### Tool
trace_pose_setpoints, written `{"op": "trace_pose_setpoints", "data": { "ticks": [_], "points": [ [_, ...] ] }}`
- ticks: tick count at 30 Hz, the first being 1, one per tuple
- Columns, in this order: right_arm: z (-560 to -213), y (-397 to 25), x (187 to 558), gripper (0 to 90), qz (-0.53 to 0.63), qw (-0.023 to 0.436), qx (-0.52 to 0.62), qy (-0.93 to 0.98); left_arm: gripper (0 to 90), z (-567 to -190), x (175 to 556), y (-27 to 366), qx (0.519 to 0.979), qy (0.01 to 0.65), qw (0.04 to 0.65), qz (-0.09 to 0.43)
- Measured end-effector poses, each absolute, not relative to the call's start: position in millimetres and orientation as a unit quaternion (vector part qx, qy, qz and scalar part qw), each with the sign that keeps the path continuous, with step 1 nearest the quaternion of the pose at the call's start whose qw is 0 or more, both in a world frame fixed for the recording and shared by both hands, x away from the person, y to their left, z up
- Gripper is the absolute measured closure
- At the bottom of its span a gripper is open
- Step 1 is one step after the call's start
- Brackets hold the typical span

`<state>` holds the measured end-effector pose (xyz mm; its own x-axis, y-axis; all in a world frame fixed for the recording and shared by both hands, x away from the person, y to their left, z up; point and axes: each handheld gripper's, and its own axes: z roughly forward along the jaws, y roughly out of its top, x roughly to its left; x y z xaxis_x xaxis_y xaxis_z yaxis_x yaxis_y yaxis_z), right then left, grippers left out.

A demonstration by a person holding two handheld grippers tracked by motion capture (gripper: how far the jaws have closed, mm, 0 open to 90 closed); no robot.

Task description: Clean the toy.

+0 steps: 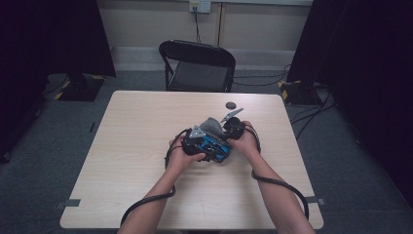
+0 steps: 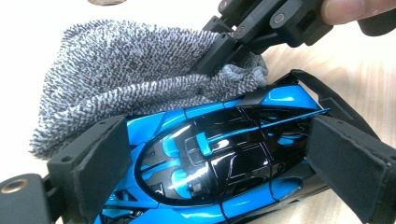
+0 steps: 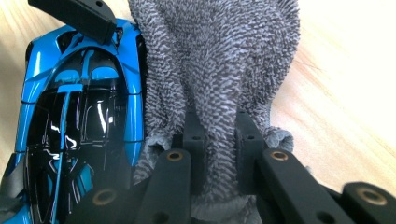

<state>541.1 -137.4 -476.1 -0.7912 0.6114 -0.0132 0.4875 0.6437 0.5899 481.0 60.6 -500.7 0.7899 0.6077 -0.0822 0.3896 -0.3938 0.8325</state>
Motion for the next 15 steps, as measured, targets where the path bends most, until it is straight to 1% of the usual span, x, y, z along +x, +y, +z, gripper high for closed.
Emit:
{"op": "trace_pose_setpoints", "data": {
  "ticks": [15],
  "points": [
    [-475.1, -146.9, 539.0, 79.3, 0.293, 0.092, 0.294, 0.905, 6.3, -500.7, 481.1, 60.5, 0.827, 0.301, 0.461, 0.118]
  ]
}}
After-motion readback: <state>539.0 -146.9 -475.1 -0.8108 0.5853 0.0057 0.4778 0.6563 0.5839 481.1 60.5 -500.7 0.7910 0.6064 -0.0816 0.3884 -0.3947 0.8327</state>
